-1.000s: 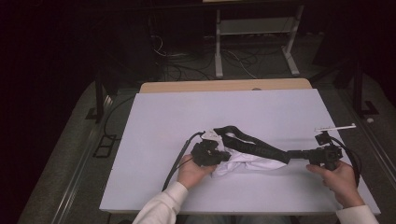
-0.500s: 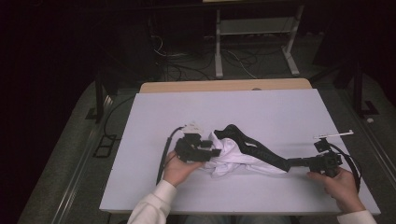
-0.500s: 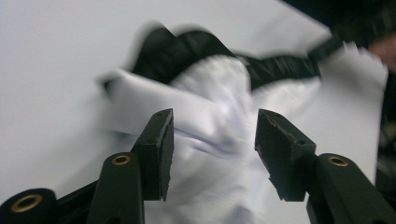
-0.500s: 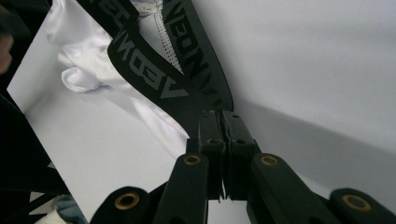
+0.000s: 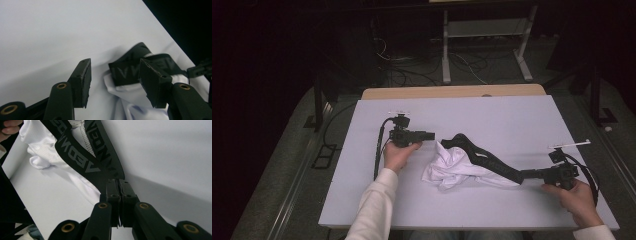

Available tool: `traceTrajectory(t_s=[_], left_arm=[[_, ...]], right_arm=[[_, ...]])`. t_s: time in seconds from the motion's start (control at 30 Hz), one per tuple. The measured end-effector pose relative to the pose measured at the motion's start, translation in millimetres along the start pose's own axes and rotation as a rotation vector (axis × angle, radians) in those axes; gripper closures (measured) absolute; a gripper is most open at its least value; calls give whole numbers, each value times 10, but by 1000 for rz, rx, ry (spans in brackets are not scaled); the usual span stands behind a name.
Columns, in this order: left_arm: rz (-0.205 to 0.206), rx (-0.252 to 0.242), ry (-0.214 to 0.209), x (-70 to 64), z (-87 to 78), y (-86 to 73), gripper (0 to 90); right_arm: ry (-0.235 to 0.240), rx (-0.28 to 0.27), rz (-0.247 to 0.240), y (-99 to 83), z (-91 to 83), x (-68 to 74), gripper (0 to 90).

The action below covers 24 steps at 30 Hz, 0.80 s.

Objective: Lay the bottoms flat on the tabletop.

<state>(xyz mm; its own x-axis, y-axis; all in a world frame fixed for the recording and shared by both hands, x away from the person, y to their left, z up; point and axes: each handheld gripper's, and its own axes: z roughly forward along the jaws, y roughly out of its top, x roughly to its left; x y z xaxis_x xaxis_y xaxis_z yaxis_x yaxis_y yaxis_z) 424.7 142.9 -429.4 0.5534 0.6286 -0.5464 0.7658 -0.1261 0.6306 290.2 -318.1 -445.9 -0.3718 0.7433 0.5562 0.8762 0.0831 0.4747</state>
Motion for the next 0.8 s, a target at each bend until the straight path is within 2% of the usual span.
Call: traceTrajectory(t_s=[0.07,0.13,0.2,0.37,0.5,0.63,0.73,0.8], left_arm=[[-17,3,0,52,68,9,436],[-41,15,-23,97,133,8,436],[-39,34,-36,117,192,-2,436],[-45,86,-98,135,322,-39,432],[-36,155,-118,125,424,-72,432],[-25,181,-150,98,490,-58,437],[5,215,-172,71,553,-55,523],[19,221,-182,58,587,-64,602]], right_arm=[[1,4,-1,0,6,-3,864],[2,6,-3,0,9,-1,864],[2,6,-5,2,7,3,864],[3,9,-9,7,13,-3,864],[2,14,-11,9,24,5,864],[1,23,-15,15,41,13,864],[-1,27,-19,19,47,16,864],[0,25,-15,22,44,12,864]])
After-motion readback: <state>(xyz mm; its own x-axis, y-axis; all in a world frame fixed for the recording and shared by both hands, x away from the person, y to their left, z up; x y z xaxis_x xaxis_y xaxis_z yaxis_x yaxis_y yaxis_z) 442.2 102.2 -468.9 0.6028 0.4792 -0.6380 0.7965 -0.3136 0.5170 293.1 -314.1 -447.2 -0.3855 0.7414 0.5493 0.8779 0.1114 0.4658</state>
